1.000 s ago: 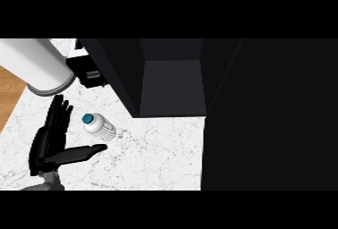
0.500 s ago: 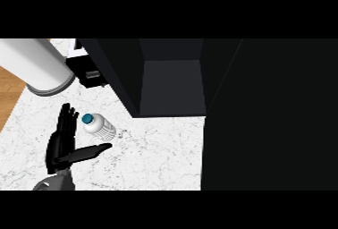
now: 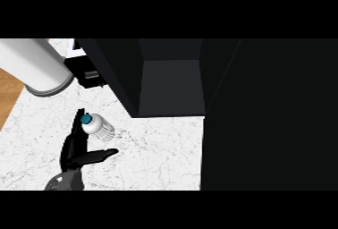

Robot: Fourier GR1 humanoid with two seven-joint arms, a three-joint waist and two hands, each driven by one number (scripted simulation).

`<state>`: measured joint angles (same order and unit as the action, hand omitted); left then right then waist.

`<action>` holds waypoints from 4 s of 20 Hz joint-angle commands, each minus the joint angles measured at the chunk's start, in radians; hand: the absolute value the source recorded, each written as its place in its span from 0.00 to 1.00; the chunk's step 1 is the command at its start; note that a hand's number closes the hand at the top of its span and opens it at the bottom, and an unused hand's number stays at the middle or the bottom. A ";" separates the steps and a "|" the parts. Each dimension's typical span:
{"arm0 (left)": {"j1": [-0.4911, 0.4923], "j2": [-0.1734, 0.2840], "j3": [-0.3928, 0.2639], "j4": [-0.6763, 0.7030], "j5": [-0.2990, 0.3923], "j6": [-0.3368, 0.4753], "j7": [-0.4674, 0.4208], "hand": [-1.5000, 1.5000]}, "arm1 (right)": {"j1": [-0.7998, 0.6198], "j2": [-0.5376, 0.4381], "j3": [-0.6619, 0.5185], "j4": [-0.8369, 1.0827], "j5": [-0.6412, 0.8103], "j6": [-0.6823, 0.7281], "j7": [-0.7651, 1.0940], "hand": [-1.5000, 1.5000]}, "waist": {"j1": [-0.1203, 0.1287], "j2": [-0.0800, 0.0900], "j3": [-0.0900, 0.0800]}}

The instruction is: Pick up the bottled water, place it into the cabinet and close the cabinet

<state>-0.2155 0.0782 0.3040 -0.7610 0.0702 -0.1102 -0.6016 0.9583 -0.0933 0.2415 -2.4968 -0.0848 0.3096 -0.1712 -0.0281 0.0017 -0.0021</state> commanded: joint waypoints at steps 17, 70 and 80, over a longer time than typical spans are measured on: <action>-0.248 0.042 0.126 0.487 0.091 -0.152 -0.270 1.00 | 0.104 -0.026 0.014 -0.135 -0.044 0.002 -0.004 0.00 | -0.005 0.006 -0.001; -0.713 -0.078 -0.639 0.206 0.518 0.619 0.195 1.00 | -0.035 -0.017 -0.117 -0.050 -0.143 0.030 0.011 0.00 | -0.020 0.013 0.001; -0.858 -0.065 -0.617 0.508 0.439 0.728 0.193 1.00 | -0.056 -0.015 -0.147 0.014 -0.150 0.074 -0.045 0.00 | -0.051 0.026 0.002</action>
<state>-1.0218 0.0067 -0.3494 -0.3561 0.5093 0.5885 -0.4106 0.9008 -0.1085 0.0970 -2.4435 -0.1386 0.3725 -0.2340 -0.0657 0.0201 -0.0001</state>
